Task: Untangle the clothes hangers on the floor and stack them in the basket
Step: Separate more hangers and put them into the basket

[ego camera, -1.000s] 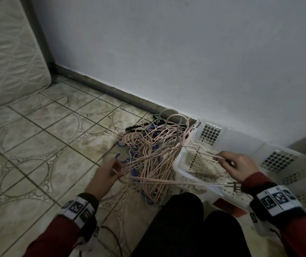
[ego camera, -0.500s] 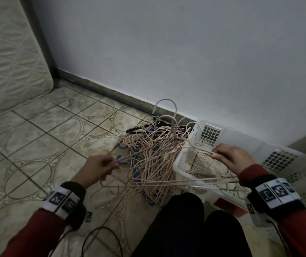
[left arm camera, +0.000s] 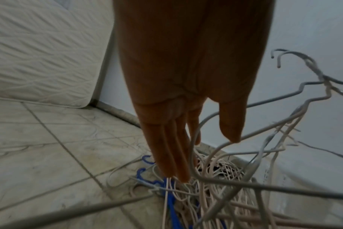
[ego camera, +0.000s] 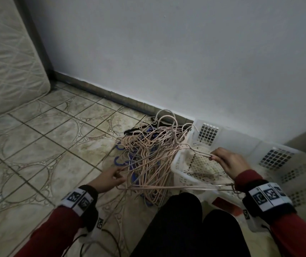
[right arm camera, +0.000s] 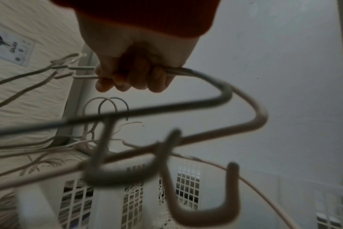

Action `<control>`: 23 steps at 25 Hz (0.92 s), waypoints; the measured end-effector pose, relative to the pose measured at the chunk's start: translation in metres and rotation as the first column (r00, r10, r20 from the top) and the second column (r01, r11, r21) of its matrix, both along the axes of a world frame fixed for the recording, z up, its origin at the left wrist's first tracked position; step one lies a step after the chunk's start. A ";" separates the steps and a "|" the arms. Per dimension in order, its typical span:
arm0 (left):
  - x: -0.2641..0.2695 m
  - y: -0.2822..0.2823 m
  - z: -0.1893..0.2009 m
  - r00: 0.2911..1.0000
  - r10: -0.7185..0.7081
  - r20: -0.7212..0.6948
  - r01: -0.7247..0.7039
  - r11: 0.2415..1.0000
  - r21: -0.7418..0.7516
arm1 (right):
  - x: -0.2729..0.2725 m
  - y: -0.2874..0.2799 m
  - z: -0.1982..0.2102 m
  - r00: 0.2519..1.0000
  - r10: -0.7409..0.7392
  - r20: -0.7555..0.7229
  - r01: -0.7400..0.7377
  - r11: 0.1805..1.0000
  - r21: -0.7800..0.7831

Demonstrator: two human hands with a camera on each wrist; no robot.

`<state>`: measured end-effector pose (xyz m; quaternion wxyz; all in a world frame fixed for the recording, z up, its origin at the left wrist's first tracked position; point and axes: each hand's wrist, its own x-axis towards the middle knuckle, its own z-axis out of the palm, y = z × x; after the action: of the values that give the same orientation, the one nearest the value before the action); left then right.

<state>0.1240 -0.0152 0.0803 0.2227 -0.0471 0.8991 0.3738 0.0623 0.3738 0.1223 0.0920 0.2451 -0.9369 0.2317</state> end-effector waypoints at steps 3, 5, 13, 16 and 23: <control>-0.008 0.006 -0.019 0.973 0.112 0.200 -0.122 0.992 0.039 | 0.003 0.000 -0.008 0.999 -0.044 -0.017 0.045 0.997 0.060; -0.012 0.009 -0.029 0.950 0.182 0.253 -0.203 0.978 0.055 | 0.006 -0.001 -0.008 0.996 -0.062 -0.068 0.068 0.994 0.091; 0.002 0.008 -0.034 0.960 0.245 0.135 -0.263 0.954 0.140 | 0.004 -0.002 -0.014 0.993 -0.046 -0.109 0.062 0.986 0.154; 0.013 0.001 -0.016 0.975 0.216 -0.057 -0.202 0.962 0.182 | 0.000 0.003 -0.016 0.992 -0.119 0.044 0.114 0.988 0.106; 0.016 -0.009 0.034 0.950 0.255 -0.180 -0.186 0.926 0.330 | 0.000 -0.001 -0.019 0.950 -0.224 0.217 0.214 0.974 0.070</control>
<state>0.1398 -0.0241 0.1141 0.0830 -0.0715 0.8375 0.5353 0.0624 0.3724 0.1032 0.0054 0.1142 -0.9677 0.2246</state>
